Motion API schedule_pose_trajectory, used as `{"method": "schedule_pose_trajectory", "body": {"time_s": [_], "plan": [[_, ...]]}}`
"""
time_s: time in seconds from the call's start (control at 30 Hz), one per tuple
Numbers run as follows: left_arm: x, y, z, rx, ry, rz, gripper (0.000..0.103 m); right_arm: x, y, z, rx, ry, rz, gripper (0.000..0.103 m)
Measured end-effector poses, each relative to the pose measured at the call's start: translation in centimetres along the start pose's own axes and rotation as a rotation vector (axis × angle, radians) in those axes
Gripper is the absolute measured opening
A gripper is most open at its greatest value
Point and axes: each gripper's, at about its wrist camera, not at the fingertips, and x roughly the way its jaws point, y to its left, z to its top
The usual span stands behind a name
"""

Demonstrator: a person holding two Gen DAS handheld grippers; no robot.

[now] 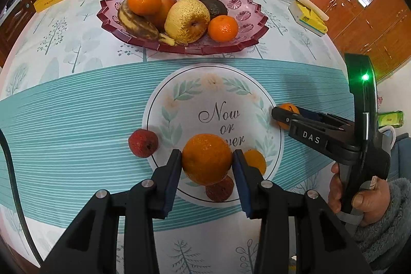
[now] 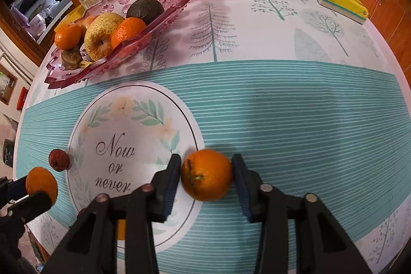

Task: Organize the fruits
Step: 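Carry both mandarins up and over the pink bowl with both tools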

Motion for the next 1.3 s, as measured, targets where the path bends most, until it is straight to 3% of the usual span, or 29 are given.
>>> {"method": "schedule_pose_trajectory", "body": {"time_s": [0.3, 0.57, 1.03, 1.17, 1.3], "plan": [[-1.3, 1.2, 1.0, -0.008, -0.017, 0.014, 0.039, -2.0, 1.9, 0.1, -0.017, -0.027, 0.019, 0.039], [-4.7, 2.4, 3.3, -0.007, -0.073, 0.033, 0.039, -7.2, 5.0, 2.5, -0.074, -0.103, 0.028, 0.039], [-14.8, 2.8, 13.2, 0.123, -0.319, 0.079, 0.039, -17.6, 8.9, 10.7, -0.122, -0.311, 0.071, 0.039], [-16.1, 2.6, 16.6, 0.159, -0.367, 0.080, 0.039, -18.5, 9.3, 13.5, -0.110, -0.354, 0.037, 0.039], [-14.7, 2.8, 20.0, 0.179, -0.375, 0.093, 0.039, -17.1, 9.0, 15.8, -0.073, -0.360, 0.004, 0.039]]}}
